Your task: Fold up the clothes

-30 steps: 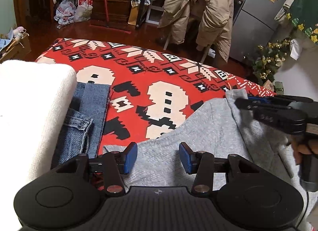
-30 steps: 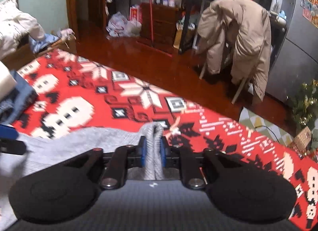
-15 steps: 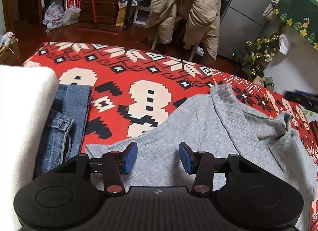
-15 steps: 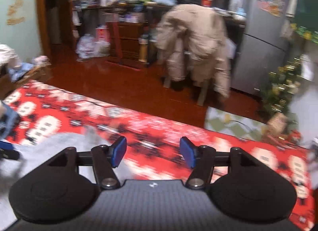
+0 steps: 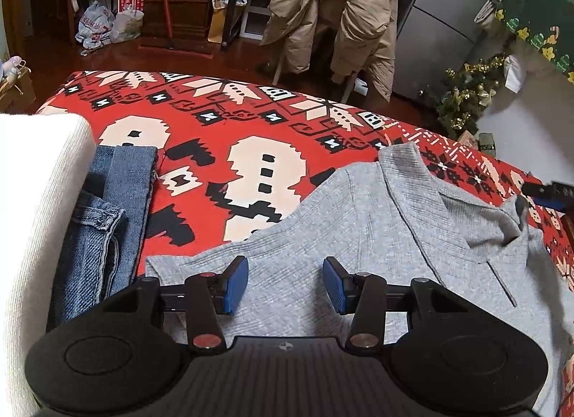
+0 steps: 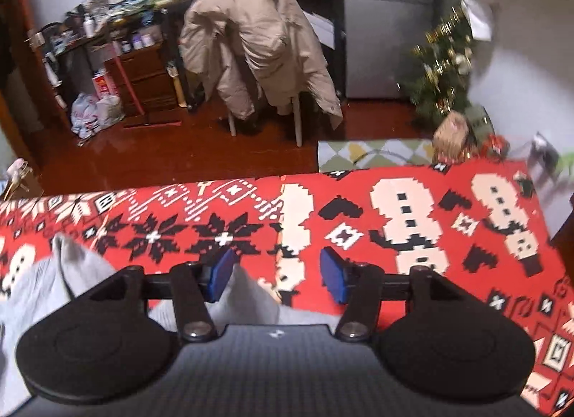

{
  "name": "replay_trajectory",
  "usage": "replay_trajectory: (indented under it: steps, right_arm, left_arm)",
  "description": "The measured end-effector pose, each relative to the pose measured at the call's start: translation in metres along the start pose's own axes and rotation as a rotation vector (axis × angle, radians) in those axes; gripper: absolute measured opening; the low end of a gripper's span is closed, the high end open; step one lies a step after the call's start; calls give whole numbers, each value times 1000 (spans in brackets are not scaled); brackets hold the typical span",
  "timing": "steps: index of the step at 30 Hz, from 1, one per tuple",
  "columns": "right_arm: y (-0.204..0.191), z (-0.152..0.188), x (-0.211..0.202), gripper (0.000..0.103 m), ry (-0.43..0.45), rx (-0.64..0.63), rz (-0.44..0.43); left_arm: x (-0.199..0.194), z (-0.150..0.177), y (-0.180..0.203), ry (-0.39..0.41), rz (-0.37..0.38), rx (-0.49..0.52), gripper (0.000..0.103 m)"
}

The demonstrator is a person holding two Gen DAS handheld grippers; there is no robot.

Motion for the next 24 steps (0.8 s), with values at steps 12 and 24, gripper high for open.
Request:
replay_trajectory:
  steps: [12,24]
  right_arm:
    - [-32,8,-1,36,-42,-83,49]
    - [-53,29,-8,6,26,-150,195]
  left_arm:
    - [-1,0,-1,-2,9,-12,46]
    - [-1,-1,-3,1,10,-22,46]
Point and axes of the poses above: each gripper's, at about its wrist camera, not at the fingertips, and x roughly the way its jaws point, y to its right, z to its underside, the point moved 2 cm from there along x, roughly the way its jaws point, and after that the axes turned 7 degrees about x, right-handed, at the moved point
